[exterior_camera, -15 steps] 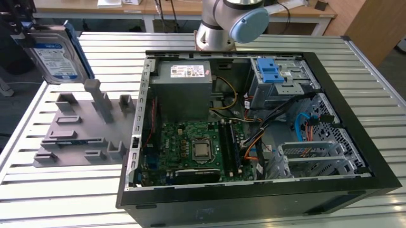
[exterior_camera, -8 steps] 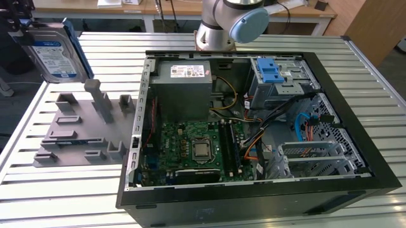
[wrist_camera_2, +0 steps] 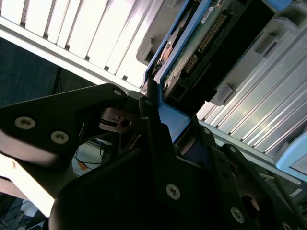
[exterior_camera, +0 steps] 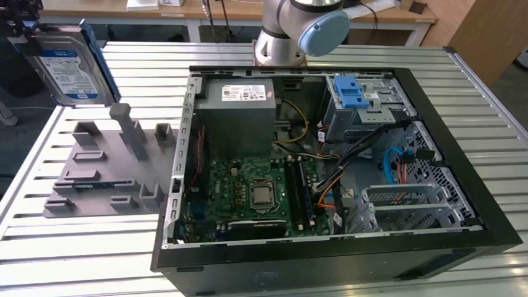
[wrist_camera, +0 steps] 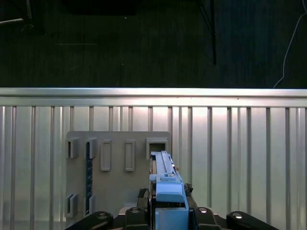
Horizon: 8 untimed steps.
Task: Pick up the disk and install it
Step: 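Pick up the disk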
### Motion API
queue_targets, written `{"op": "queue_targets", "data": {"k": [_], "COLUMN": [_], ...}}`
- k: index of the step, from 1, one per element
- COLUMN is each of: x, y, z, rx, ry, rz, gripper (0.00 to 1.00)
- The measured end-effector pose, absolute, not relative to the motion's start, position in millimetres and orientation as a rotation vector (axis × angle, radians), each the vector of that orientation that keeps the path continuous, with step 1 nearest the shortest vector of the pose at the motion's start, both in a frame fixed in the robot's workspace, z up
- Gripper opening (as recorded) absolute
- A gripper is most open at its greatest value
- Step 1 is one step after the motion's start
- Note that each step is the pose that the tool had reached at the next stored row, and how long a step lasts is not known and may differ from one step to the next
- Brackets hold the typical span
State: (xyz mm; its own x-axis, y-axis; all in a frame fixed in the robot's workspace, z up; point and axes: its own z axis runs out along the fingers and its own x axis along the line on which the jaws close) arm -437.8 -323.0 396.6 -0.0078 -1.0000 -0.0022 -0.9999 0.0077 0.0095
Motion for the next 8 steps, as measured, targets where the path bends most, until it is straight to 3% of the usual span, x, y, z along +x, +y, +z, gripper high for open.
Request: {"op": "queue_targets", "data": {"k": [8], "x": [-437.8], "y": [-322.1], "z": [401.7], "rx": [2.207], "ry": [-2.224], "rz": [-0.008], "gripper": [0.36]}}
